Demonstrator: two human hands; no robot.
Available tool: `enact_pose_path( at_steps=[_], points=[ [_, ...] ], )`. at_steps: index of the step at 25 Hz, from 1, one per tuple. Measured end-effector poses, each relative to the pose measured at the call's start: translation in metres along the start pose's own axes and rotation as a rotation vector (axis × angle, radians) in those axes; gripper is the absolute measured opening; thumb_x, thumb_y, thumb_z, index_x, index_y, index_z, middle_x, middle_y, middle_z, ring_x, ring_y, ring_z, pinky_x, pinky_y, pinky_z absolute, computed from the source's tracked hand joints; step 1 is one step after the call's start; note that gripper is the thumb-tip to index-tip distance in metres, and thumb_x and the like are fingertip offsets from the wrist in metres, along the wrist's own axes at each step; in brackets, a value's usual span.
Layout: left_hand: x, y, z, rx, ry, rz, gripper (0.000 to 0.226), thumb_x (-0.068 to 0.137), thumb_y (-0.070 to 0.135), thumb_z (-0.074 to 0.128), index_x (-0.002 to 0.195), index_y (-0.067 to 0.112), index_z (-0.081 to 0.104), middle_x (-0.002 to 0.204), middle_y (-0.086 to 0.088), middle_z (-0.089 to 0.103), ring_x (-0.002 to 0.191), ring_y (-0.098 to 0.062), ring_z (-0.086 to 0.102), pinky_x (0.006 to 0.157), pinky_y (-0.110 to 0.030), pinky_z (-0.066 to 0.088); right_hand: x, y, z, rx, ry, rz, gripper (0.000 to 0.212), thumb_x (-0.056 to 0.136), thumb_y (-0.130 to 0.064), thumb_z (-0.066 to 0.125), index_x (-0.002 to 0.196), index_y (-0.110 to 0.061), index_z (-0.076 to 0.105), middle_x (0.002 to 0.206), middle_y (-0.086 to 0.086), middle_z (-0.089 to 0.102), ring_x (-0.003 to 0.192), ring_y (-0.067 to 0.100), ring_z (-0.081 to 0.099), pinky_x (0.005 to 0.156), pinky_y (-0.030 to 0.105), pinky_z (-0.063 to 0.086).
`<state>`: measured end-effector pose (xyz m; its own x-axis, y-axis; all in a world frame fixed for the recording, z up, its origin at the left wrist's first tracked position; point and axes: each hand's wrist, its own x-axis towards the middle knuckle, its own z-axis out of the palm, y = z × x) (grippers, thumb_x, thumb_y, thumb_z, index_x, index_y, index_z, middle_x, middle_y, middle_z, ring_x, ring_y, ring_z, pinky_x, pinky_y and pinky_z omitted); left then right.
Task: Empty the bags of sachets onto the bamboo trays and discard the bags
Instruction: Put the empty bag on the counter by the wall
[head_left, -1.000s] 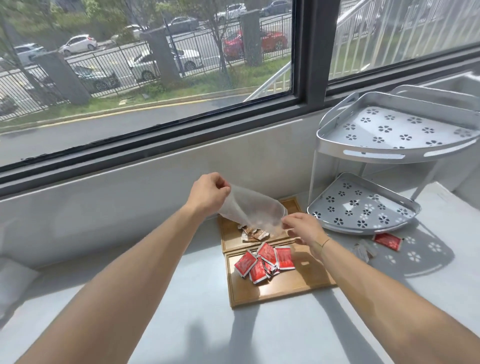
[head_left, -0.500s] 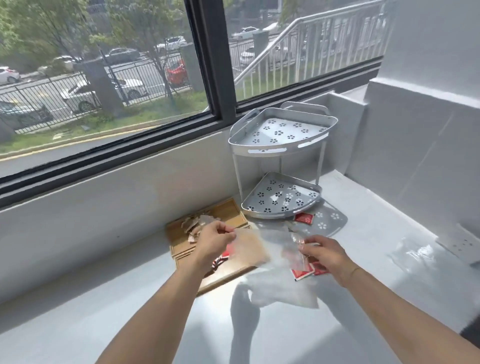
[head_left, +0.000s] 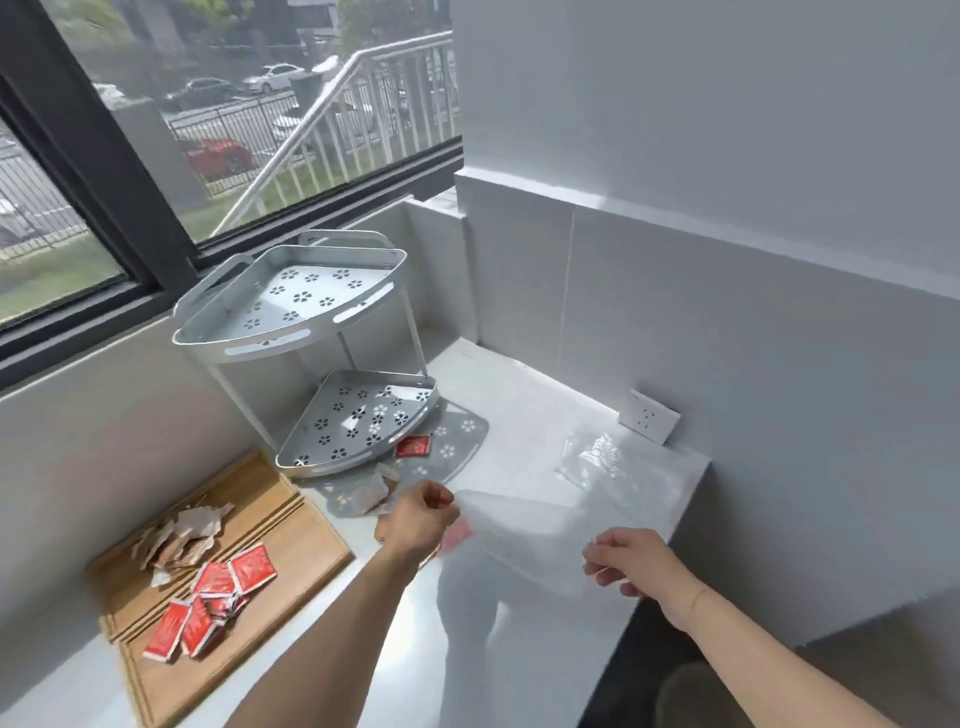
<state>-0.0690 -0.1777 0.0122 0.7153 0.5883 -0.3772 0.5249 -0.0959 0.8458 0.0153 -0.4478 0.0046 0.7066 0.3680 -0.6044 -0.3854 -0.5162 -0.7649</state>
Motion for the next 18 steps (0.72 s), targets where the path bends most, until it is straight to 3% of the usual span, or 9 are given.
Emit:
enact_pose_path(
  at_steps=[2, 5, 9, 12, 15, 18],
  points=[
    [0.007, 0.006, 0.031, 0.034, -0.035, -0.006, 0.017, 0.081, 0.000, 0.064, 0.081, 0.016, 0.060, 0.075, -0.004, 0.060, 0.055, -0.019, 0.052, 0.042, -0.021, 0.041, -0.002, 0.014, -0.018, 0.014, 0.032, 0.023, 0.018, 0.087, -0.024, 0.067, 0.089, -0.007, 0.072, 0.080, 0.002, 0.078, 0.065, 0.010, 0.064, 0.056, 0.022, 0.041],
    [0.021, 0.008, 0.066, 0.119, -0.055, 0.062, 0.022, 0.081, 0.000, 0.059, 0.078, 0.021, 0.062, 0.078, 0.001, 0.062, 0.069, -0.021, 0.055, 0.055, -0.025, 0.041, -0.001, 0.028, -0.038, -0.013, 0.068, 0.037, 0.015, 0.088, -0.023, 0.065, 0.081, -0.011, 0.072, 0.080, 0.003, 0.078, 0.062, 0.009, 0.063, 0.050, 0.018, 0.039],
    [0.035, 0.007, 0.099, 0.232, -0.088, 0.111, 0.020, 0.086, 0.004, 0.055, 0.091, 0.019, 0.066, 0.080, 0.006, 0.062, 0.068, -0.015, 0.055, 0.055, -0.023, 0.041, 0.004, 0.046, -0.052, -0.074, 0.108, 0.039, 0.020, 0.087, -0.023, 0.066, 0.078, -0.006, 0.073, 0.078, 0.003, 0.078, 0.059, 0.007, 0.061, 0.047, 0.012, 0.039],
    [0.047, 0.002, 0.115, 0.290, -0.128, 0.146, 0.027, 0.083, 0.002, 0.054, 0.084, 0.026, 0.063, 0.081, 0.006, 0.062, 0.068, -0.013, 0.057, 0.055, -0.021, 0.042, 0.013, 0.059, -0.053, -0.131, 0.120, 0.059, 0.022, 0.083, -0.025, 0.066, 0.071, -0.008, 0.073, 0.074, 0.002, 0.078, 0.059, 0.008, 0.060, 0.054, 0.015, 0.043],
    [0.055, -0.006, 0.123, 0.345, -0.163, 0.182, 0.028, 0.084, 0.005, 0.054, 0.082, 0.031, 0.062, 0.085, 0.006, 0.063, 0.071, -0.013, 0.061, 0.061, -0.022, 0.044, 0.019, 0.065, -0.050, -0.199, 0.118, 0.097, 0.022, 0.082, -0.026, 0.065, 0.070, -0.009, 0.073, 0.070, -0.004, 0.077, 0.055, 0.006, 0.059, 0.073, 0.027, 0.056],
    [0.064, -0.012, 0.130, 0.389, -0.193, 0.188, 0.023, 0.084, 0.007, 0.056, 0.087, 0.029, 0.062, 0.087, 0.007, 0.062, 0.074, -0.010, 0.060, 0.066, -0.023, 0.045, 0.028, 0.064, -0.049, -0.335, 0.153, 0.133, 0.024, 0.081, -0.030, 0.063, 0.069, -0.012, 0.073, 0.068, -0.006, 0.075, 0.059, 0.010, 0.066, 0.077, 0.032, 0.058]
  ],
)
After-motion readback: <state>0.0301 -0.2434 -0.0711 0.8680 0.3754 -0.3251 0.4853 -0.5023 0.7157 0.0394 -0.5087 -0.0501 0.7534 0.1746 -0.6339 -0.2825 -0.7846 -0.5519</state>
